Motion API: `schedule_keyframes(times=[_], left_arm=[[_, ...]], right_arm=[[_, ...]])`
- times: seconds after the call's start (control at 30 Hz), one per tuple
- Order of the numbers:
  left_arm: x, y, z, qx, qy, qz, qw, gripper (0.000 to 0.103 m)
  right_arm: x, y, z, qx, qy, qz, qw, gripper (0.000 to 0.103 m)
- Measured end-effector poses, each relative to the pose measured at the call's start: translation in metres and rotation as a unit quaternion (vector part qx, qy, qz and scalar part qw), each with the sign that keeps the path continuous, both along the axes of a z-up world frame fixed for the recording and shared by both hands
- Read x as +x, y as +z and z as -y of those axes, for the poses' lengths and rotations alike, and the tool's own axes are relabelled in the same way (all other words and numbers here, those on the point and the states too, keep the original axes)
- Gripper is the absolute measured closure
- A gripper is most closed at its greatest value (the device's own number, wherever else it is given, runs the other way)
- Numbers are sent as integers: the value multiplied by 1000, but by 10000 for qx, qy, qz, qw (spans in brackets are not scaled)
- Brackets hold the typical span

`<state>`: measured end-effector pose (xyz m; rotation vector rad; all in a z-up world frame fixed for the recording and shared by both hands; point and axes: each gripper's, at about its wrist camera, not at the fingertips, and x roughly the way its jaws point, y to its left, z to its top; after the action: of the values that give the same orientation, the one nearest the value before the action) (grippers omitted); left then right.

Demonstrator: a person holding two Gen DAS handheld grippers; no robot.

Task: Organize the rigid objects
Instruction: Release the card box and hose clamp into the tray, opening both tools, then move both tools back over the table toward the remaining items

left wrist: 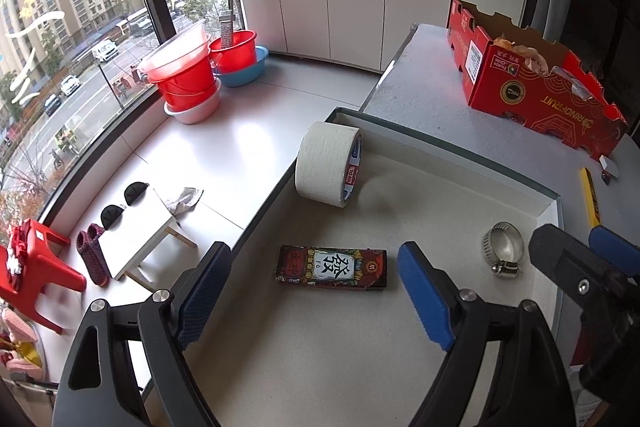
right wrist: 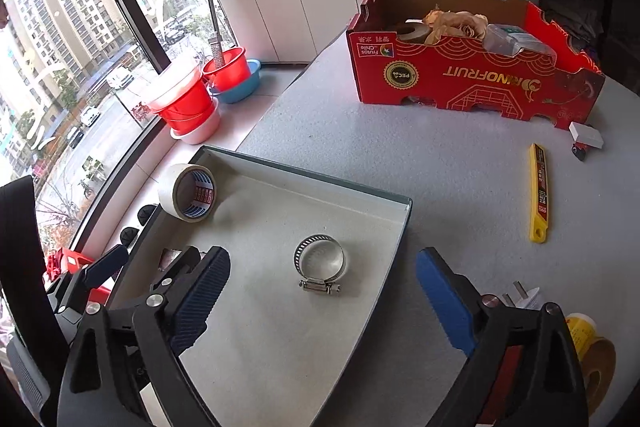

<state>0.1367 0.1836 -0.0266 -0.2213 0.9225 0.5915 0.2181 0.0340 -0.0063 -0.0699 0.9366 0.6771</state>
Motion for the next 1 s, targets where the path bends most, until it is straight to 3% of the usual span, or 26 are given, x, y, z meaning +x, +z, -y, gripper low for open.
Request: schedule_keyframes(times=[0.2, 0.6, 0.83, 1.0], left_arm=[[-19, 7, 17, 201, -217, 110, 9995, 15], [-66, 14, 55, -101, -501, 252, 9984, 15], [-76, 21, 117, -257, -1235, 361, 9913, 15], [-69, 19, 178, -500, -1905, 312, 9799, 15]], right_arm=[[-37, 15, 17, -194, 316, 460, 9983, 4], [-92, 11, 76, -213, 167, 384, 9989, 4], [-111, 5, 170, -266, -914, 531, 9940, 4], [-116, -13, 249, -206, -2068, 322, 9776, 4]])
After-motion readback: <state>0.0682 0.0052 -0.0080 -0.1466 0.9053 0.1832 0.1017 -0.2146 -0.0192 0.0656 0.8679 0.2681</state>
